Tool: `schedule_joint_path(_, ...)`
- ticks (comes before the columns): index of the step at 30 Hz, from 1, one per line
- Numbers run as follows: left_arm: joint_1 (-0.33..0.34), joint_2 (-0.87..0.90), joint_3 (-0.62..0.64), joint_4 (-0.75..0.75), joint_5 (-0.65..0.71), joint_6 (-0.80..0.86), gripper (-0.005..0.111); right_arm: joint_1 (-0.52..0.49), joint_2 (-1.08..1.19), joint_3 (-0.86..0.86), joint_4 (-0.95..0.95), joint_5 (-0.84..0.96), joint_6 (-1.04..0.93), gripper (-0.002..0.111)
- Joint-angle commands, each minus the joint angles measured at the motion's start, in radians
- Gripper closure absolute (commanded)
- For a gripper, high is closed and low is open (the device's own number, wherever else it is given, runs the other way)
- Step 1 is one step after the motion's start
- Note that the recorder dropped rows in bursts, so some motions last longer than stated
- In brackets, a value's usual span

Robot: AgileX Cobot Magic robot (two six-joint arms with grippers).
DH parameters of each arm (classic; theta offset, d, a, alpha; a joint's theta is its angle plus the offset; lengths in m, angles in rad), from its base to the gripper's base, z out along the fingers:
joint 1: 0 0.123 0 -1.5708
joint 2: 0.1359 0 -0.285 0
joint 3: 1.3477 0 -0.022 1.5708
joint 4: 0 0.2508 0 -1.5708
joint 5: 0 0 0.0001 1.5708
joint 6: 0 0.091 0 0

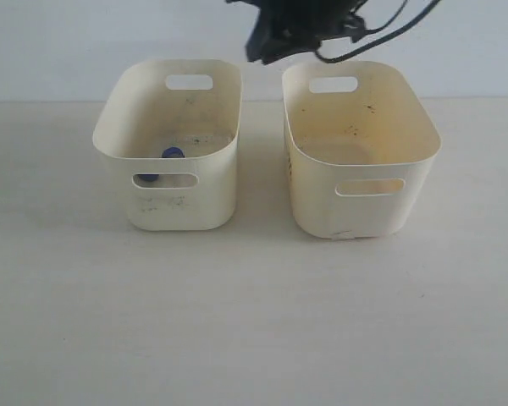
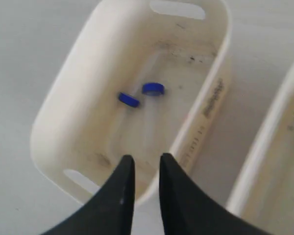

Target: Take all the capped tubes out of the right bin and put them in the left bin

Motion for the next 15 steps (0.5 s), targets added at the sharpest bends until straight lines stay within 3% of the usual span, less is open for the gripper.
schedule_joint_path(1,0.000,0.000,-0.004,-0.006,-0.004,-0.010,0.102,-0.132,-0.024,0.000,-0.017,0.199,-0.157,0.091)
schedule_joint_path(7,0.000,0.000,-0.004,-0.006,-0.004,-0.010,0.102,-0.254,0.000,0.000,-0.123,0.309,-0.314,0.091)
schedule_joint_path(15,0.000,0.000,-0.004,-0.006,-0.004,-0.010,0.102,-0.264,0.031,0.000,-0.200,0.319,-0.402,0.091)
